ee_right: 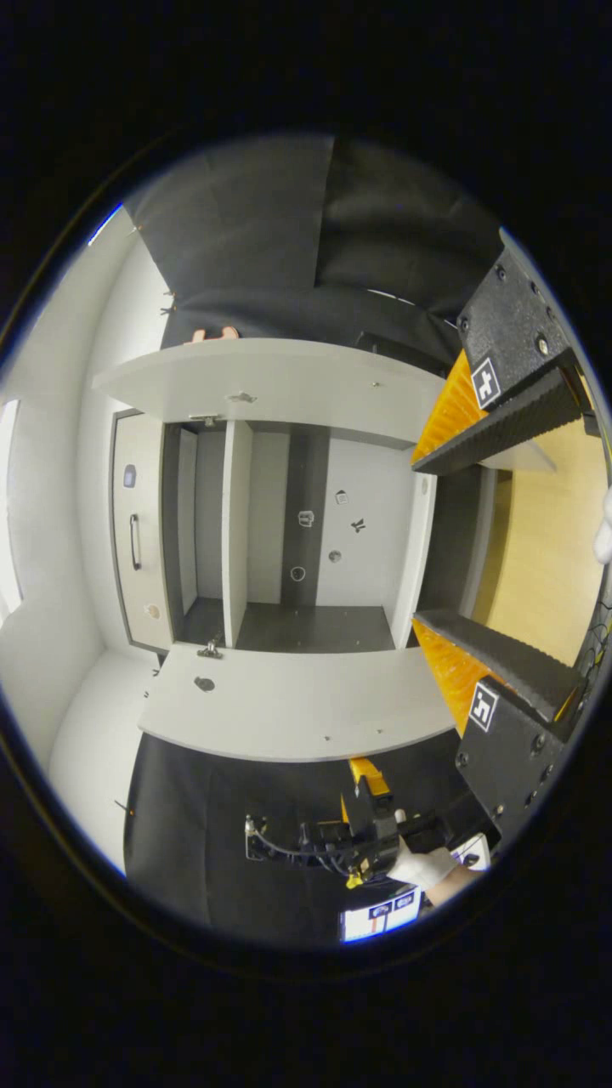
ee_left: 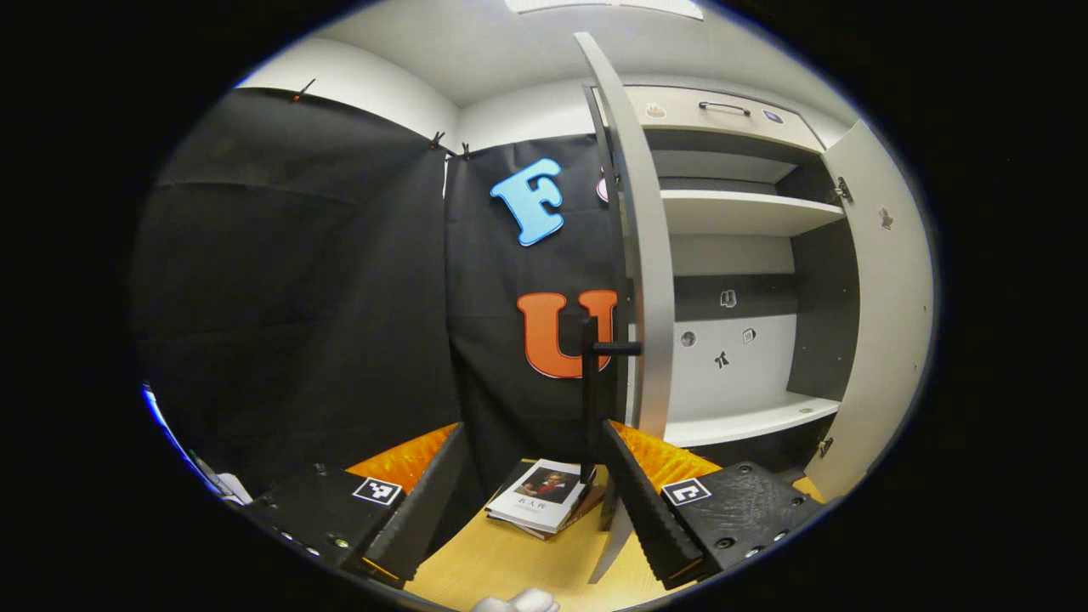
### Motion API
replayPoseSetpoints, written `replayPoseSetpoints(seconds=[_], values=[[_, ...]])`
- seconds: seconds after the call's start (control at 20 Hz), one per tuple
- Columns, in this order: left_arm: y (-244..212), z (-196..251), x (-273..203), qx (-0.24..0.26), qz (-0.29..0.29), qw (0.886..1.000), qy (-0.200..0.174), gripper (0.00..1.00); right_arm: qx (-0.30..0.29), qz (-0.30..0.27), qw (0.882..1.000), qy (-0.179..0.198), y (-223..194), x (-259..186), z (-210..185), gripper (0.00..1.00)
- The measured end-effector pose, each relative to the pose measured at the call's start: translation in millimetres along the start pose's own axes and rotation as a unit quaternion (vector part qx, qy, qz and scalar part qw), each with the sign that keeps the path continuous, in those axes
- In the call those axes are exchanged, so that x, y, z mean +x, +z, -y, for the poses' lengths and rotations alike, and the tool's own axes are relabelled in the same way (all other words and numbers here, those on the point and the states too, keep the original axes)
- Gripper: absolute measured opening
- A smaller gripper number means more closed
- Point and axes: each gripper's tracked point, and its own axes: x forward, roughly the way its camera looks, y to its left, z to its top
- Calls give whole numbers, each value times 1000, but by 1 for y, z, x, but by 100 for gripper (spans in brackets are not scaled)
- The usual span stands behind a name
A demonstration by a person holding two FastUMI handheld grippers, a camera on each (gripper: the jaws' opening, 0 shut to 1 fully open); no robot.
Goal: Open the right door of the double-door shoe cabinet with the right hand, and open the left door with the left hand.
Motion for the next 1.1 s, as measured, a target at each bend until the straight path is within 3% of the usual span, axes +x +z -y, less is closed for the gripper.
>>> replayPoseSetpoints(seconds=[0.35, 0.4, 0.45, 1.1], values=[[25, 8, -52, 12, 6, 1000, -10, 96, 0, 10, 1000, -1, 6, -5, 6, 100], [30, 9, -60, 10, 8, 1000, -8, 89, 0, 10, 1000, -4, 7, -6, 10, 100], [34, 11, -68, 9, 8, 1000, -7, 96, 1, 11, 1000, -8, 7, -7, 13, 100], [58, 109, -130, 22, 10, 996, -89, 96, 11, 11, 997, -75, 5, -23, 58, 100]])
